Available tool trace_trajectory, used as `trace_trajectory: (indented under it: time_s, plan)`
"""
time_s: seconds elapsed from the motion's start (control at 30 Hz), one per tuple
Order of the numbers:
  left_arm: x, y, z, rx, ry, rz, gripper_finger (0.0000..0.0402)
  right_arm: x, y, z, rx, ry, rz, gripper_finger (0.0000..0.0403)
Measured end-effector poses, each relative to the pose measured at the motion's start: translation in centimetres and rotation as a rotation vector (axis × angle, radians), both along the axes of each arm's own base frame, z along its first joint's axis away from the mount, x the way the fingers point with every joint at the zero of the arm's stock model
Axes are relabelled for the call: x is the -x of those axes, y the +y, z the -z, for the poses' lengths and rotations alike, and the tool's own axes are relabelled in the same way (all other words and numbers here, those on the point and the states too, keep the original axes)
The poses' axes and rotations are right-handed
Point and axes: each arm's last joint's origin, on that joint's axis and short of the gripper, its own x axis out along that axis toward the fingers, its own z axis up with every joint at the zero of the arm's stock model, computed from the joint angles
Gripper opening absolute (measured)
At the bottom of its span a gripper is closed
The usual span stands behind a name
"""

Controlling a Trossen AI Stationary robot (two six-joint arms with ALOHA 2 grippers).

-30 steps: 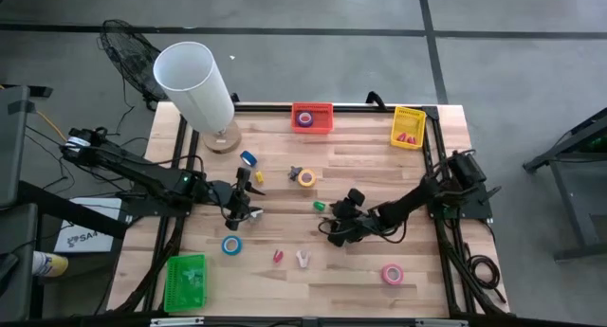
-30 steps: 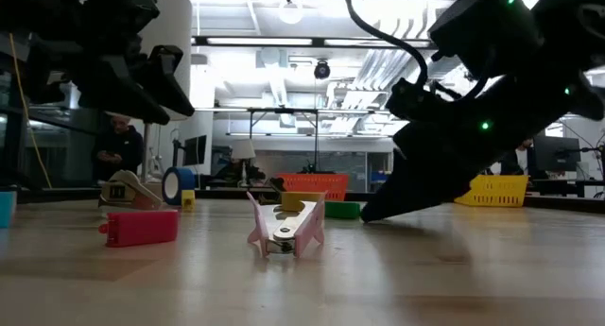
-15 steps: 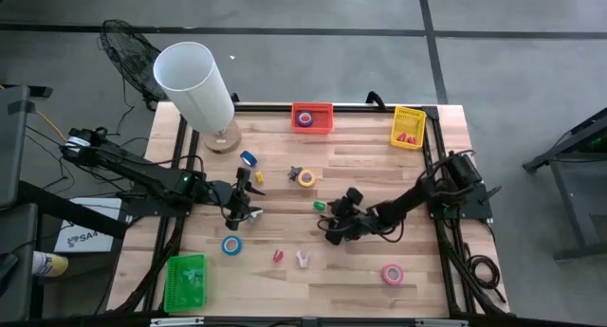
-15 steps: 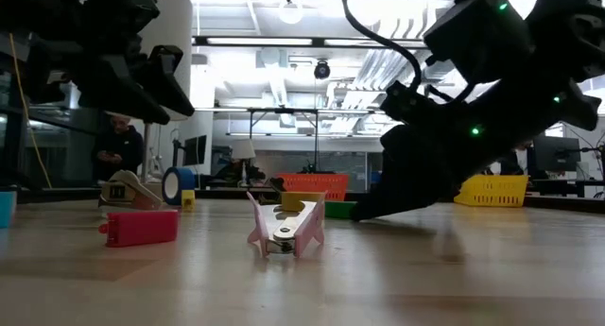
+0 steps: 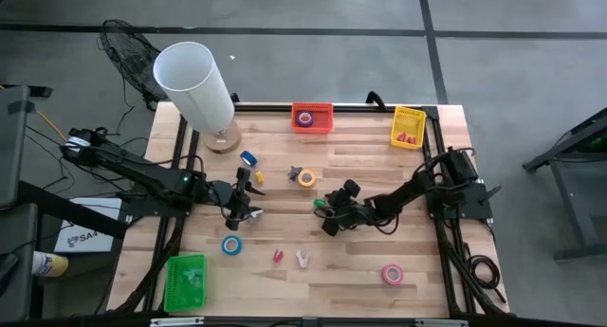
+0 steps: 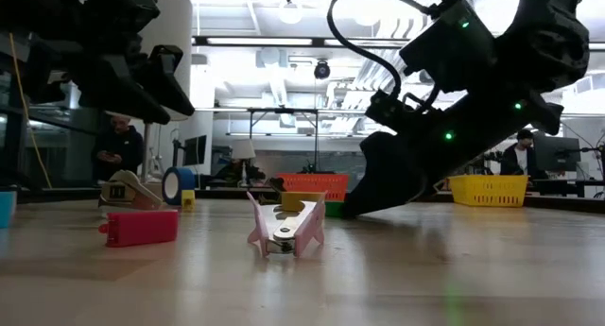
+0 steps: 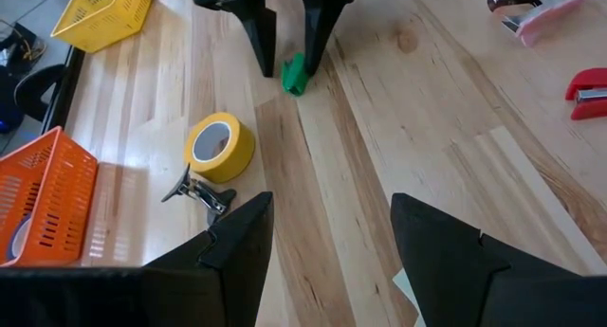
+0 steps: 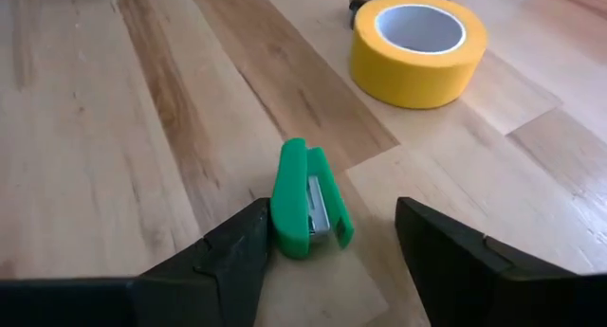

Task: Pick and place Stapler, Stapler remover, tape
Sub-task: Put the mini green stapler into the yellow bin

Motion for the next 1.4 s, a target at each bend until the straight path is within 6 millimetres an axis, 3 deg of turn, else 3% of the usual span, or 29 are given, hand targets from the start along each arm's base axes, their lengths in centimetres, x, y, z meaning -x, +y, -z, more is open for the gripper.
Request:
trace_trajectory:
  time_s: [0.2,0.87,1.4]
  plan:
    - [0.0,0.0,0.0,0.0,0.0,0.0,0.0209,-0.01,-0.06,0.01,0.004,0.004,-0.003,0.0181]
    - [0.01,0.0,0.02,0.0,0.002,0.001,0.0209,0.06,0.0,0.09,0.011,0.033,-0.033,0.0008]
    - [0.03,0.0,0.06,0.0,0.007,0.002,0.0209,0.02,0.1,0.07,-0.005,0.034,-0.07,0.0011]
